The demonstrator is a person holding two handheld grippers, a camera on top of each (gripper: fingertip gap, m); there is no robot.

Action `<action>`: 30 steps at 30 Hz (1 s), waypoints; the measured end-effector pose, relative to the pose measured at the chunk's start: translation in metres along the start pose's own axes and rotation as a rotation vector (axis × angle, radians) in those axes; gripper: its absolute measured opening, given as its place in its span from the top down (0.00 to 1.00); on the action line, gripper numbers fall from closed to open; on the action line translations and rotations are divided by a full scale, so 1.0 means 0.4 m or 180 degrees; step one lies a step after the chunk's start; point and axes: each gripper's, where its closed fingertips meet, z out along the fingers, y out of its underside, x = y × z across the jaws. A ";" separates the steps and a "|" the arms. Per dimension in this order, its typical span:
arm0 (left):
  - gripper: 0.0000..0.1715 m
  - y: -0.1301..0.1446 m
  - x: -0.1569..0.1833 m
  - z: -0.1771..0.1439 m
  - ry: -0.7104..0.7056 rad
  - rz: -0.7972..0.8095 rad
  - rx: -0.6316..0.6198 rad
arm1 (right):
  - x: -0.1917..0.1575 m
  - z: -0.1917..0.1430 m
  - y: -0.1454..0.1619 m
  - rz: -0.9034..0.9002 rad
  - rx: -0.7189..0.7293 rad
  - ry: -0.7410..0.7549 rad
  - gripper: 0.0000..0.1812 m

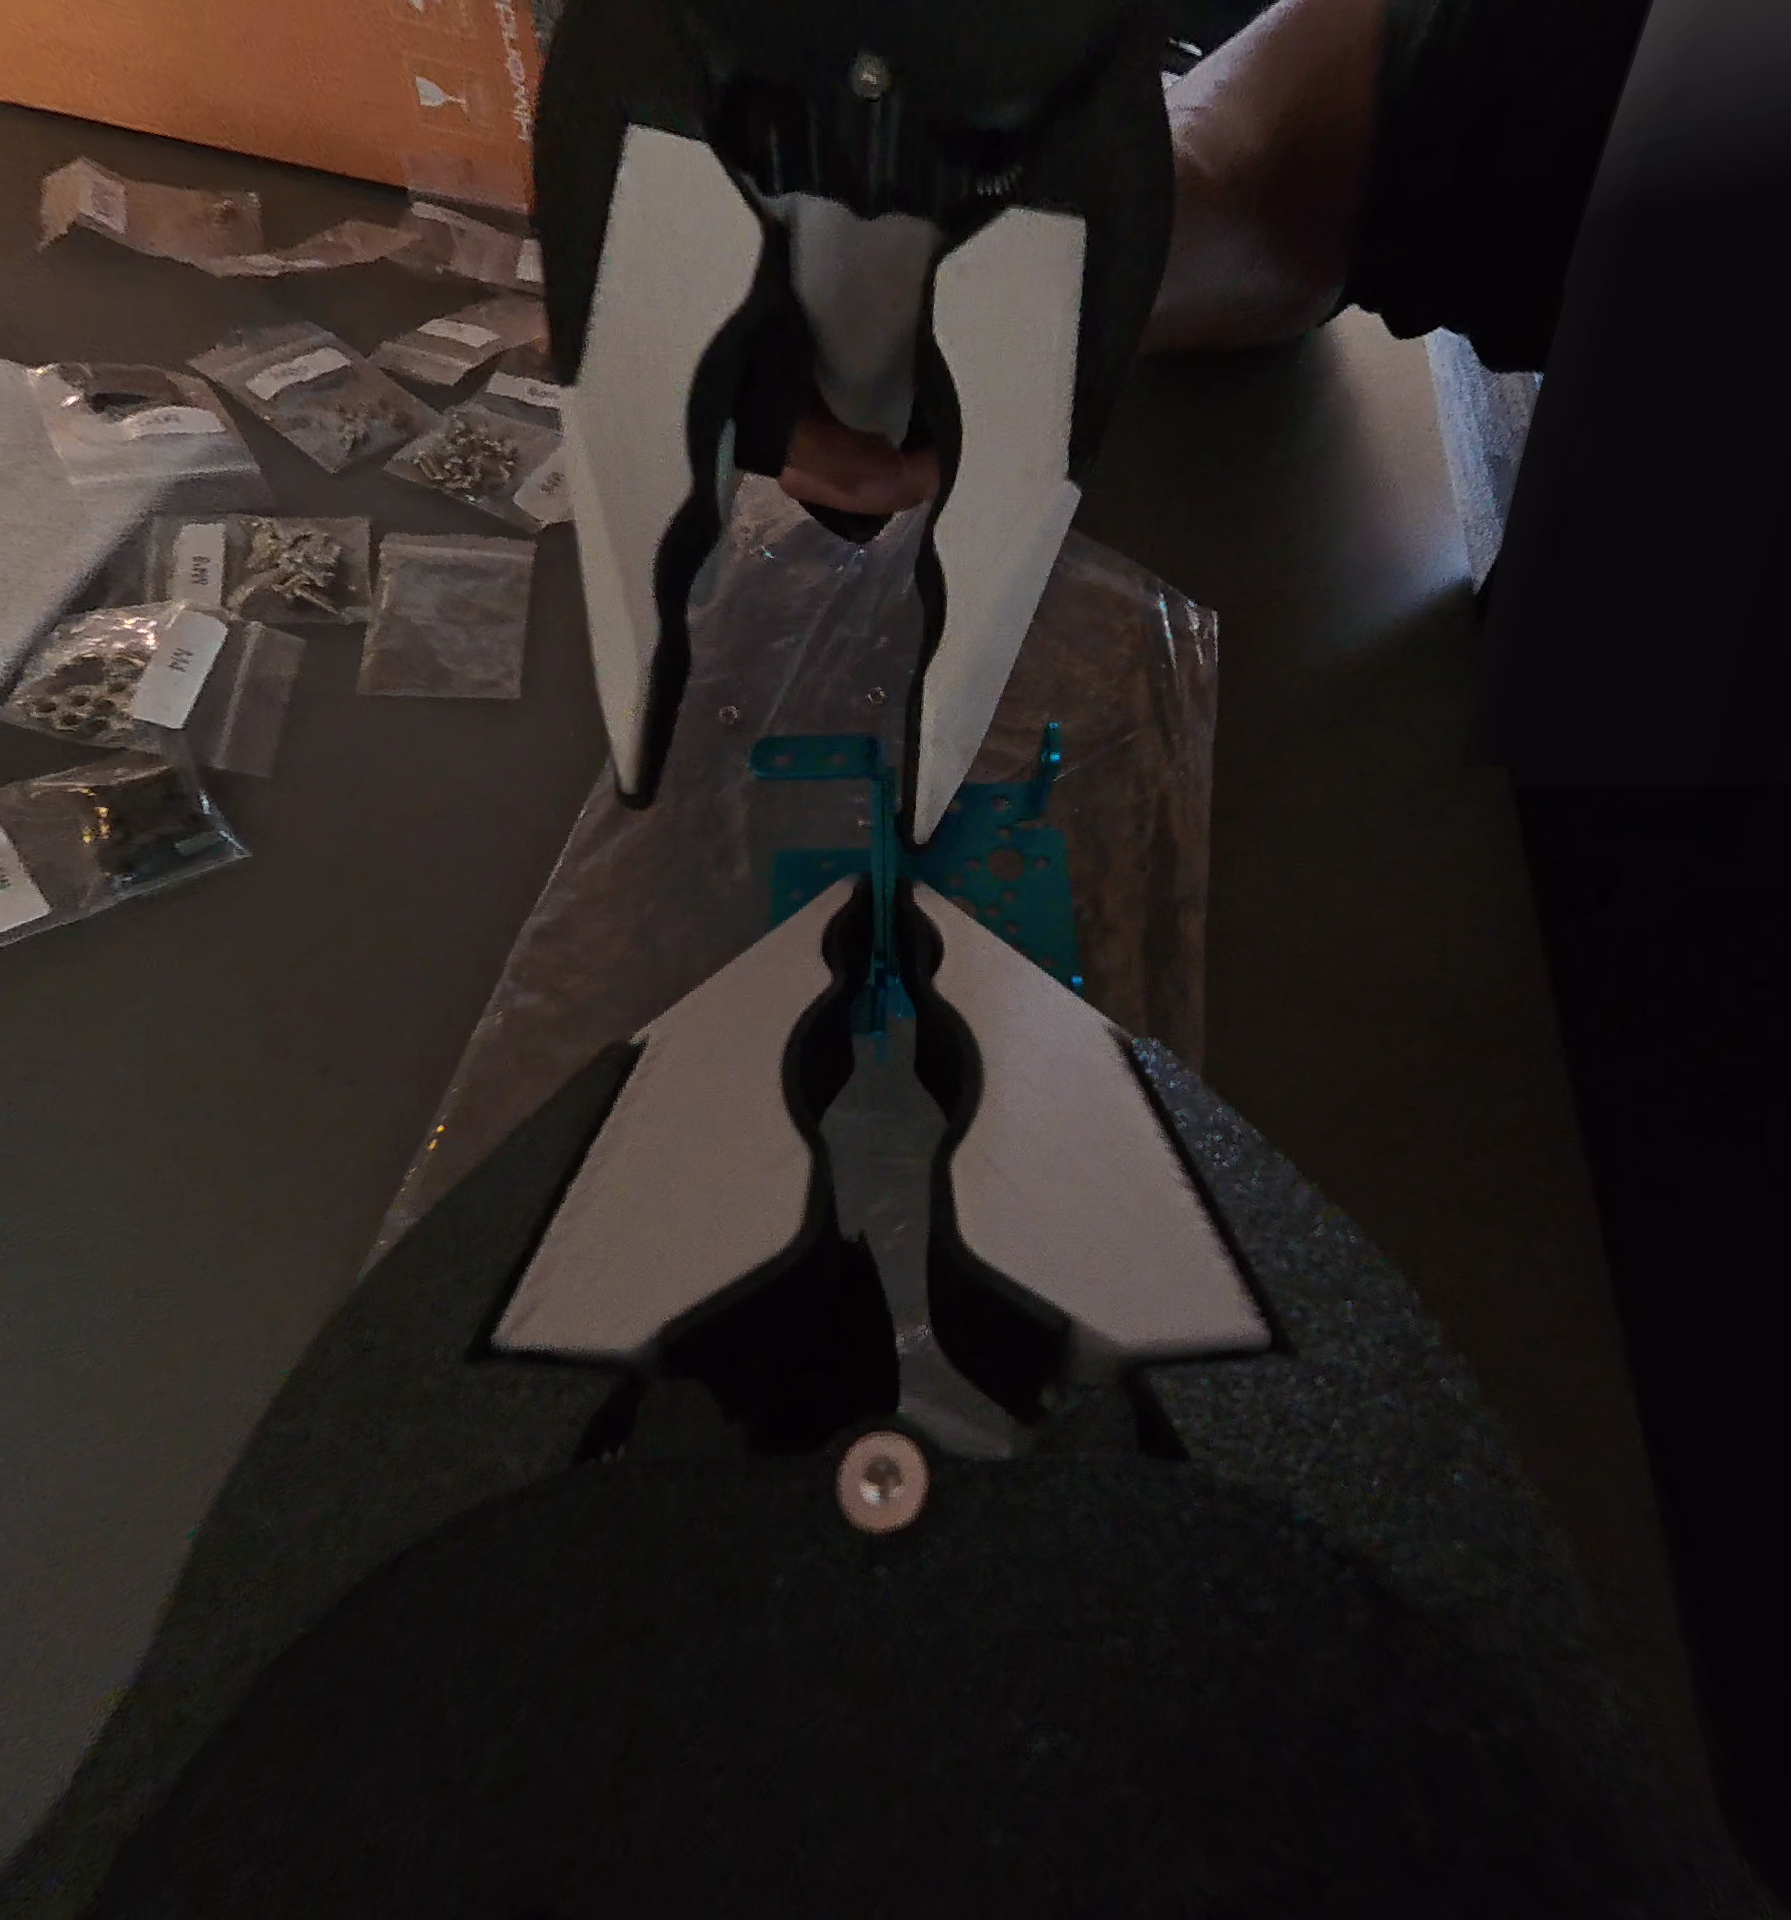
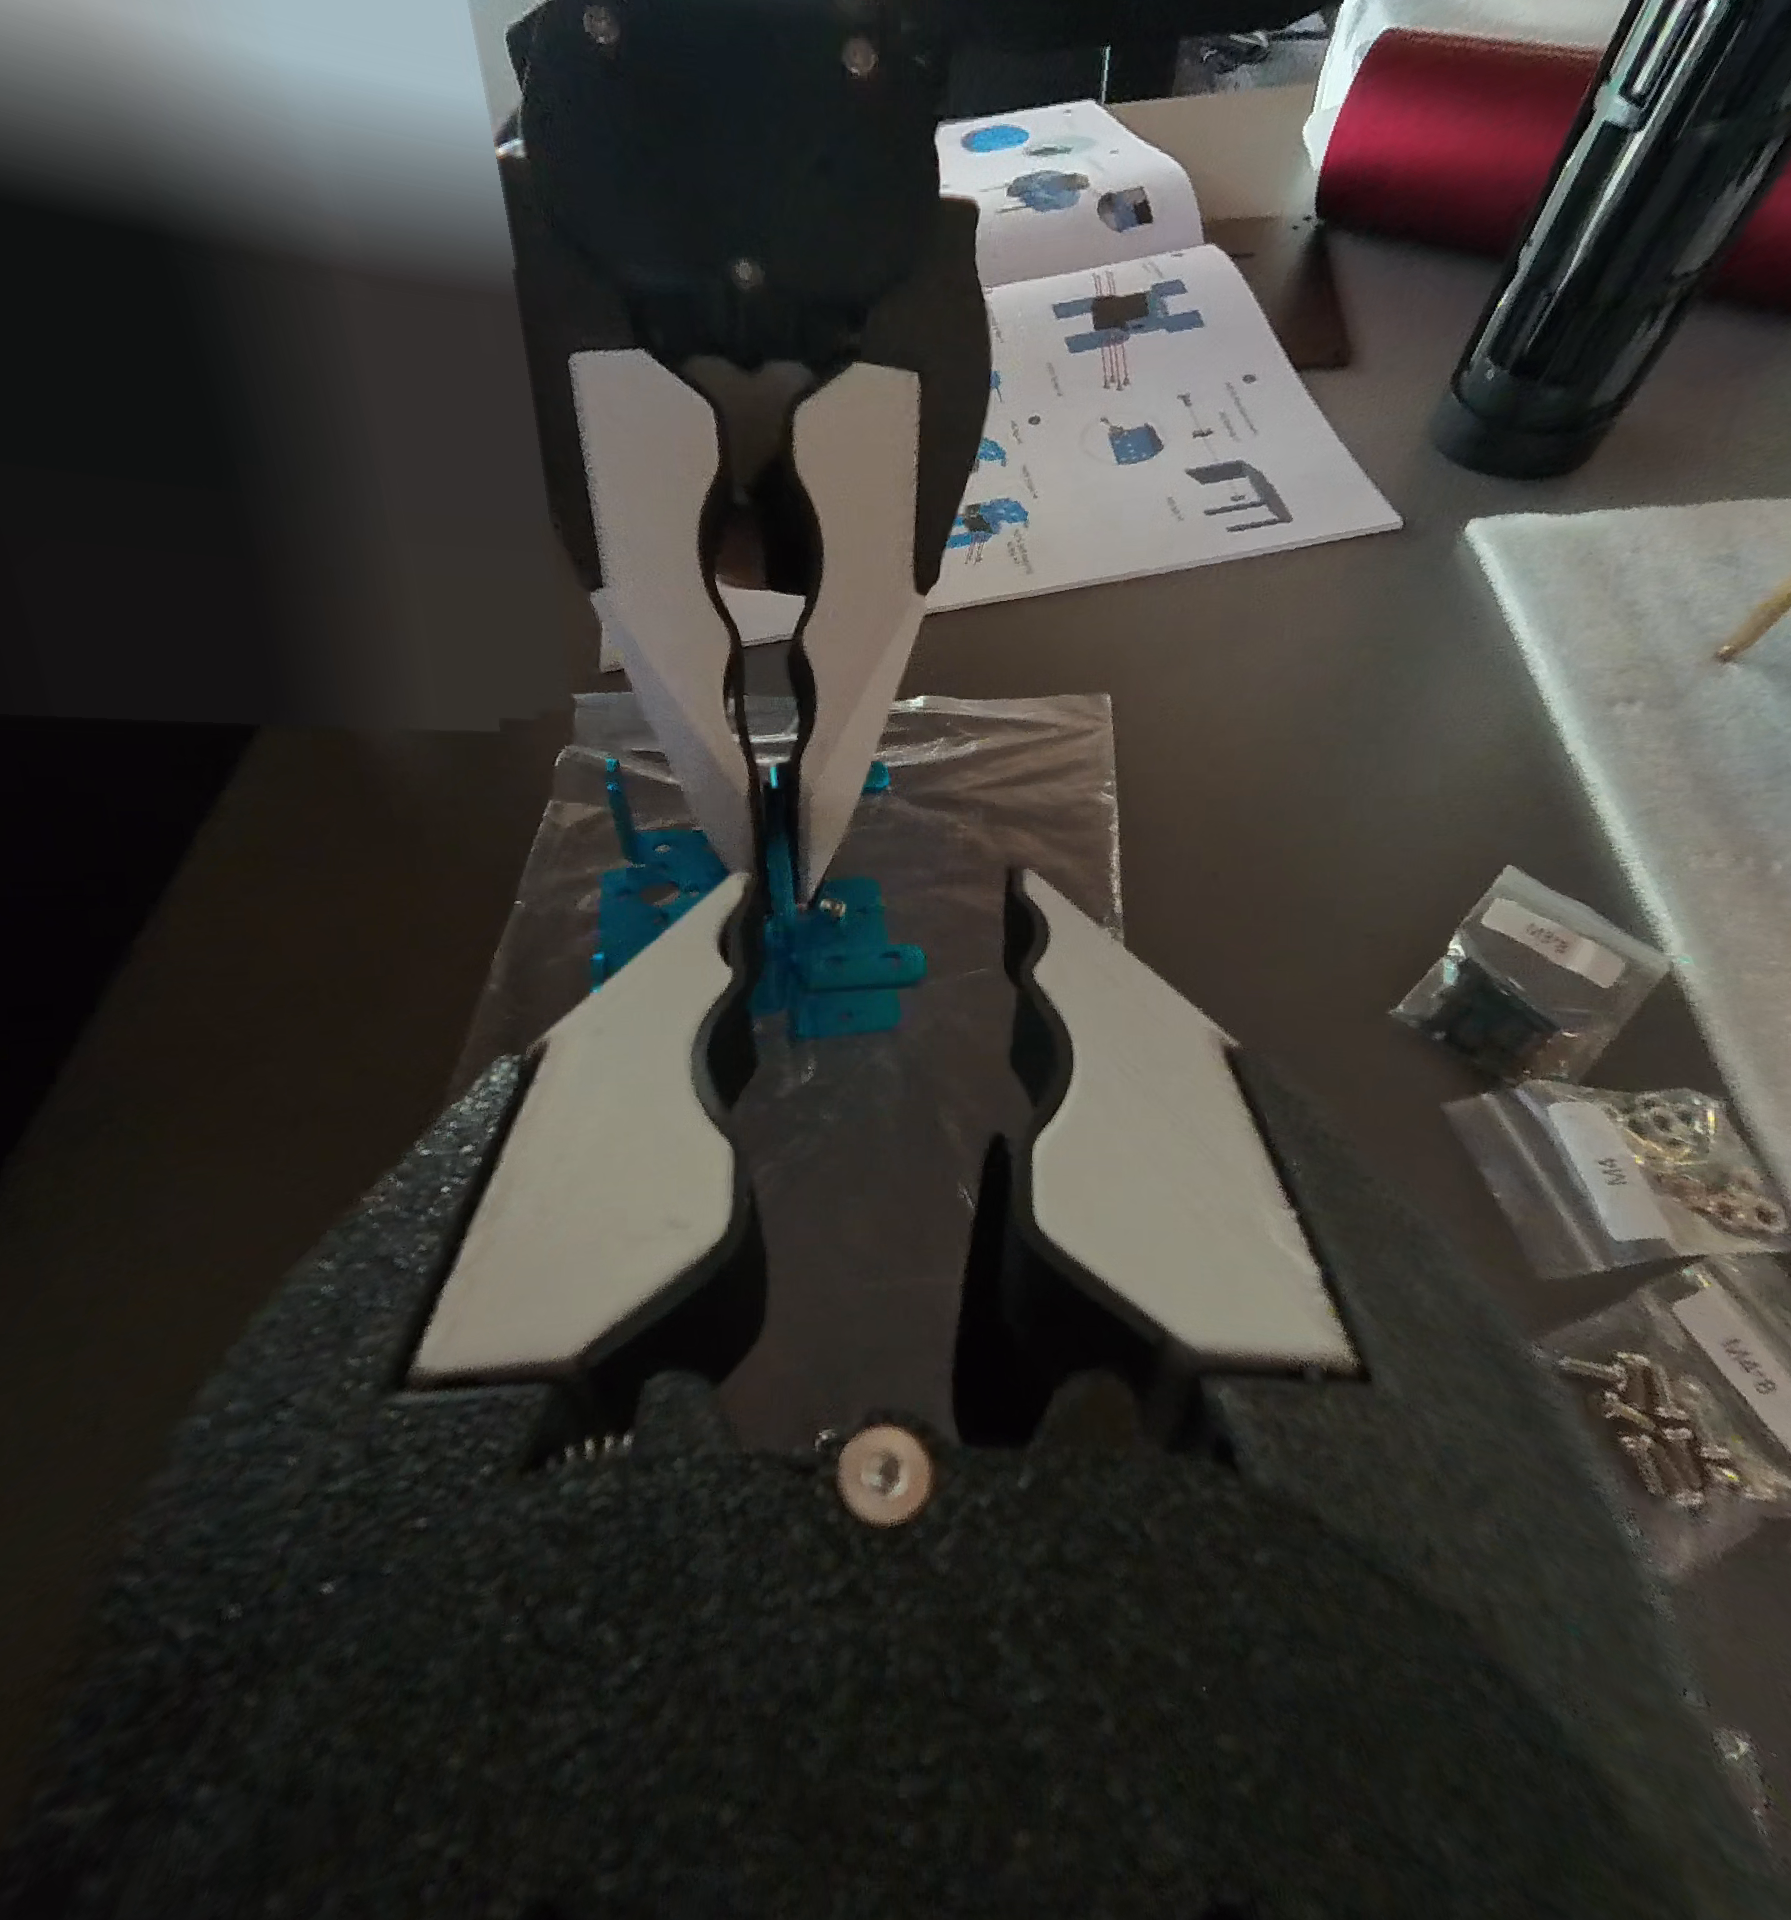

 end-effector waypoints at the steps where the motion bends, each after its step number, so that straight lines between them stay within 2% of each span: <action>1: 0.98 -0.001 -0.001 -0.001 -0.0004 -0.0013 0.0014 | 0.000 0.000 0.000 -0.0025 0.0012 0.0023 0.76; 5: 0.98 0.004 0.001 -0.003 0.0031 -0.0043 0.0024 | -0.004 -0.005 -0.002 -0.0095 0.0009 0.0037 0.76; 9: 0.98 0.011 0.005 -0.006 0.0049 0.0019 0.0012 | -0.015 -0.048 -0.017 0.0007 0.0100 -0.0266 0.75; 11: 0.98 0.017 0.010 -0.011 0.0100 0.0090 -0.0004 | -0.002 -0.084 0.010 0.0024 -0.0116 -0.0468 0.82; 14: 0.98 0.024 0.011 -0.015 0.0129 0.0187 -0.0022 | 0.024 -0.123 0.114 0.0131 -0.0813 -0.0713 0.87; 17: 0.98 0.033 0.007 -0.011 0.0044 0.0346 -0.0089 | 0.046 -0.117 0.167 -0.0076 -0.1204 -0.0552 0.92; 20: 0.99 0.043 0.015 -0.001 0.0014 0.0481 -0.0170 | 0.057 -0.105 0.209 -0.0302 -0.1615 -0.0423 0.92; 23: 0.98 0.051 0.023 0.009 0.0011 0.0550 -0.0220 | 0.058 -0.092 0.224 -0.0356 -0.1757 -0.0423 0.92; 26: 0.99 0.077 0.018 0.016 -0.0091 0.0832 -0.0405 | 0.063 -0.087 0.227 -0.0430 -0.1806 -0.0360 0.93; 30: 0.98 0.091 0.042 0.020 0.0062 0.0993 -0.0459 | 0.071 -0.086 0.228 -0.0457 -0.1913 -0.0274 0.97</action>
